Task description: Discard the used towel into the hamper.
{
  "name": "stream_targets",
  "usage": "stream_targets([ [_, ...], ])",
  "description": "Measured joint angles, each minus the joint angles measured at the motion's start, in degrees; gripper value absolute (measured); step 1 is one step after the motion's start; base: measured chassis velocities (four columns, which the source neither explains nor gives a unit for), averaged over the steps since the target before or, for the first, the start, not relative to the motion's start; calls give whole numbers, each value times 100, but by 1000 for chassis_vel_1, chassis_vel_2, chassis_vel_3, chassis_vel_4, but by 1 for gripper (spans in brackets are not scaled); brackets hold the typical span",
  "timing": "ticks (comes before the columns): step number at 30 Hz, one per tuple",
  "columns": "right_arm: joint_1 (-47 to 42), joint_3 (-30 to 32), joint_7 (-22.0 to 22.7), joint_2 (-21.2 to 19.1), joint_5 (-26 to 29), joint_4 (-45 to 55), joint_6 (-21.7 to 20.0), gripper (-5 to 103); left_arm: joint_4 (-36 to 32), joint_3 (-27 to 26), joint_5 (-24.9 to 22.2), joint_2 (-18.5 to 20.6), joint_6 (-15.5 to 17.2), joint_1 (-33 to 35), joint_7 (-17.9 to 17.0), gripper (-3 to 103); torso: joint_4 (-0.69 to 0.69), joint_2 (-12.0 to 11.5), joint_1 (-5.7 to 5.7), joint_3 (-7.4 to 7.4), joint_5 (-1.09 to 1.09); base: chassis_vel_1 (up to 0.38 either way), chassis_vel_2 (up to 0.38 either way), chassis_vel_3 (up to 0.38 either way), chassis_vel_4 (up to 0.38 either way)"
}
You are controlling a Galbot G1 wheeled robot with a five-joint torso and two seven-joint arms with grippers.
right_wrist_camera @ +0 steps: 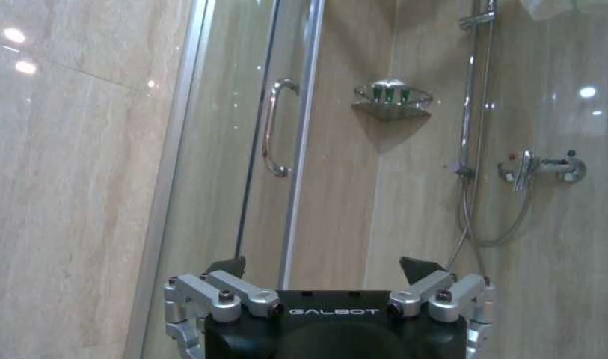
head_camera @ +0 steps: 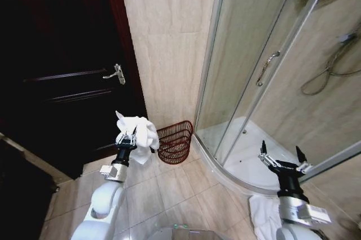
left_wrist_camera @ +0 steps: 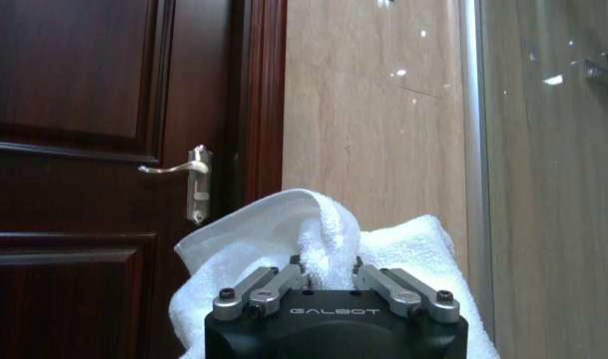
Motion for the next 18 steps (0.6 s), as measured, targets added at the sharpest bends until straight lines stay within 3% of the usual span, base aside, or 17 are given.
stream_targets([
  [18,26,-15,-104,-1,35,-122,150,100,27,-55,-54,79,-6,-59,36,15,1,-345,-156,-187,0,0,0,0,0],
])
